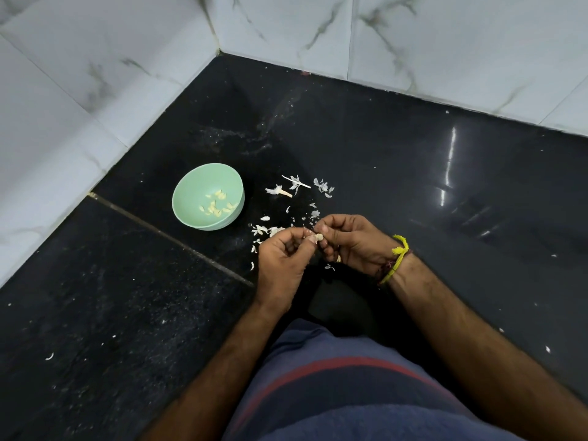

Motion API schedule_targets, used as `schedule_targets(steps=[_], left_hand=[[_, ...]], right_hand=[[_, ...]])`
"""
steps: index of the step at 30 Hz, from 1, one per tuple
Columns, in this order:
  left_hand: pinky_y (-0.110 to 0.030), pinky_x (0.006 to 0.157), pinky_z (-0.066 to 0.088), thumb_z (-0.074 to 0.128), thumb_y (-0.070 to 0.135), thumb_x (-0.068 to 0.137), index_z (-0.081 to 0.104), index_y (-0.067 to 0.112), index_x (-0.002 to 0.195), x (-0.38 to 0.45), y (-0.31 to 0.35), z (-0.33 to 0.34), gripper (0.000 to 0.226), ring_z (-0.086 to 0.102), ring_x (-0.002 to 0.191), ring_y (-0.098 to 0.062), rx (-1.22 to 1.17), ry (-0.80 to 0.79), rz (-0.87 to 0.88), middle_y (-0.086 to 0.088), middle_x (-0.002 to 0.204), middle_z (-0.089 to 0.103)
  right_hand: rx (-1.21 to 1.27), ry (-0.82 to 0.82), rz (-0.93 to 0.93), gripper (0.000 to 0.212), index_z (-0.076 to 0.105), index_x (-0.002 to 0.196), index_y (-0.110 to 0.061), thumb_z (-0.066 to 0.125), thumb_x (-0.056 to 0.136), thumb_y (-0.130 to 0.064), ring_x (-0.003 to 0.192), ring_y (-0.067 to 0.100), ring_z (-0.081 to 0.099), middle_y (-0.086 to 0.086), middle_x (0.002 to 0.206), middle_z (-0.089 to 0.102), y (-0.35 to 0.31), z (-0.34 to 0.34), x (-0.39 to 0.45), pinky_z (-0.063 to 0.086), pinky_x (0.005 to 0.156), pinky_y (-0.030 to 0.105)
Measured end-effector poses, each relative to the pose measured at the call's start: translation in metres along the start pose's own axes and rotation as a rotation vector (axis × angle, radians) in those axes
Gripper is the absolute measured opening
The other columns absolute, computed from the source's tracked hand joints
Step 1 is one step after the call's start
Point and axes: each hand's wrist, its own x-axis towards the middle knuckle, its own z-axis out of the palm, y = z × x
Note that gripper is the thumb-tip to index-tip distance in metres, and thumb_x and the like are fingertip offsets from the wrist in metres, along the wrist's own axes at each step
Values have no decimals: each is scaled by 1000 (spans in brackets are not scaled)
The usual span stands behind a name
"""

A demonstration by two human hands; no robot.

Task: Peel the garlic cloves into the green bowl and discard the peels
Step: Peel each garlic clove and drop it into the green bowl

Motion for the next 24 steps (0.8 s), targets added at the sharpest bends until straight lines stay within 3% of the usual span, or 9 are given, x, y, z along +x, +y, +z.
schedule_targets(steps=[4, 8, 11, 16, 24], left_hand=[[-13, 53, 47, 59, -10, 94, 67, -7, 89, 2, 1, 3, 10, 60, 52, -1, -74, 68, -104, 2, 61, 69], [-18, 53, 44, 62, -3, 93, 69, 2, 83, 8, -7, -1, 13, 53, 53, -2, -14, 176, -145, 5, 60, 64], [-21, 54, 43, 63, 0, 92, 69, -1, 82, 12, -10, -5, 12, 52, 56, -5, 23, 201, -141, 1, 62, 63], [-14, 52, 42, 60, -5, 93, 68, -4, 82, 9, -9, -8, 13, 51, 53, -1, 17, 157, -124, 5, 58, 62], [-15, 52, 43, 58, -2, 96, 67, 3, 84, 5, -9, -7, 16, 53, 52, -2, -14, 73, -182, 6, 57, 63]], right_hand=[[-76, 148, -76, 1, 63, 88, -5, 64, 88, -7, 54, 12, 57, 6, 68, 63, 11, 7, 3, 49, 51, 21], [-613, 456, -423, 6, 70, 82, -8, 73, 86, -10, 62, 11, 65, 2, 71, 70, 23, 17, 5, 54, 60, 23], [-955, 438, -644, 8, 76, 88, -12, 78, 80, -9, 78, 5, 66, -3, 83, 70, 25, 23, 4, 52, 71, 17], [-855, 367, -513, 10, 77, 87, -12, 78, 79, -6, 81, 11, 71, -3, 84, 73, 21, 21, 6, 59, 75, 33], [-512, 344, -353, 7, 73, 91, 0, 69, 85, 3, 73, 25, 72, 15, 80, 74, 28, 18, 0, 59, 71, 35]])
